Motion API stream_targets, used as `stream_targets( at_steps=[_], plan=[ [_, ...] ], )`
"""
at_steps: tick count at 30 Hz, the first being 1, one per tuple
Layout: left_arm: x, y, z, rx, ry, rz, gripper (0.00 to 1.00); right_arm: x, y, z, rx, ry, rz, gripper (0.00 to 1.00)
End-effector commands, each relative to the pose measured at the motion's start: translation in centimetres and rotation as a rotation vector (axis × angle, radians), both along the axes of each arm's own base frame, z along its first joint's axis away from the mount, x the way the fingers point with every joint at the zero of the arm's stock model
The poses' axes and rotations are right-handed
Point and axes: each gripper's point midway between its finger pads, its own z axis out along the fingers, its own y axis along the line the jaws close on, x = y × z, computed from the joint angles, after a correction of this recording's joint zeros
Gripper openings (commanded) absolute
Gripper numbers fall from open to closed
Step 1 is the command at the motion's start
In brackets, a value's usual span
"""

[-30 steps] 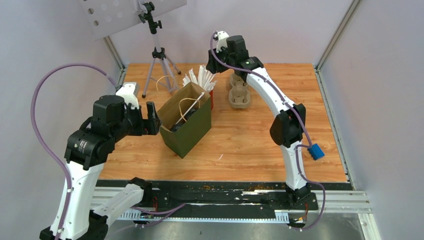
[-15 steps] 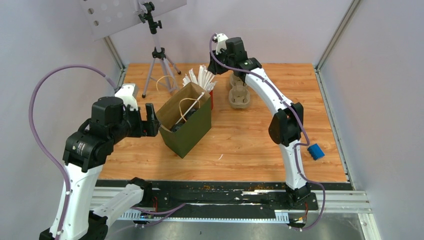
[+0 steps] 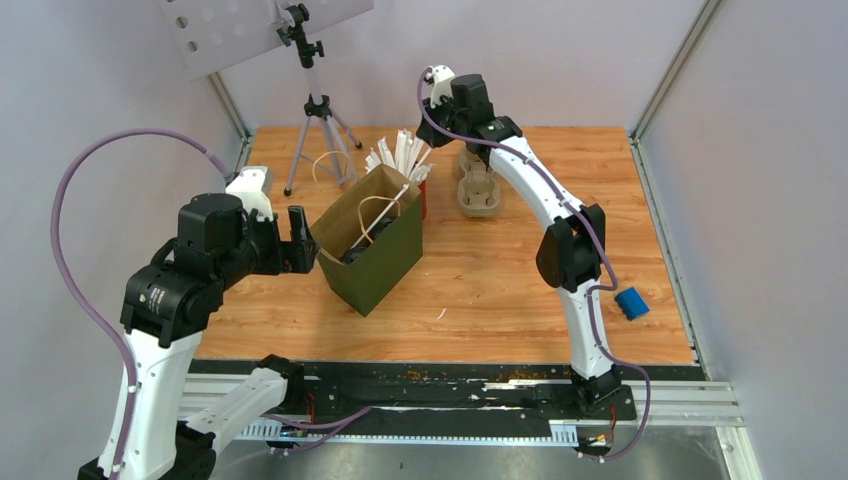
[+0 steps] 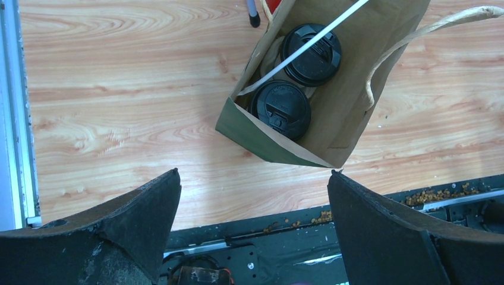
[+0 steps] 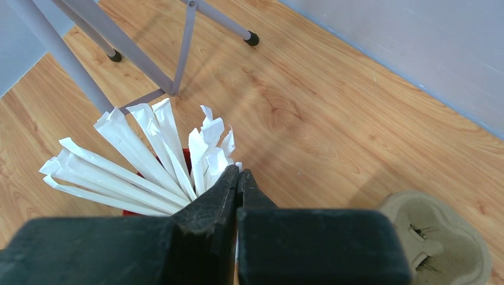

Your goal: Pack the takeout coffee

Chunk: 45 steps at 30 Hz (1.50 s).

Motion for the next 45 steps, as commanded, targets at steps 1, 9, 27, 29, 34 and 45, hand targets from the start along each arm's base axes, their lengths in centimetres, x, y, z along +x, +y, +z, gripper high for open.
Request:
stream_targets(
  at_steps=[1,9,27,29,34,45],
  plan=[
    [0.2,0.3,0.9,0.011,-0.037,-0.003,1.00,0.5,-0.4,5.4,0.039,-0.138,-0.002,0.00],
    [0.3,0.1,0.8,0.009,-0.040,-0.012,1.00,-0.1,-0.9,6.4,0.031,-0.153,-0.007,0.00],
    [0.8,-0.3,0.9,0.005,-0.033,-0.019,1.00,-0.2,-0.8,9.0,0.127,-0.168,-0.045,0.06],
    [0.9,-0.3,0.9,0.003,-0.034,-0.019,1.00,-0.3,-0.8,8.3,0.123,-0.148,-0.045,0.04],
    [1.0,-0.4,1.0,0.001,-0.035,-0.018,1.00,-0.5,-0.7,7.1,0.107,-0.121,-0.037,0.00],
    [0.8,-0.4,0.8,-0.004,-0.031,-0.015,1.00,-0.7,-0.6,6.6,0.093,-0.102,-0.024,0.00]
  ],
)
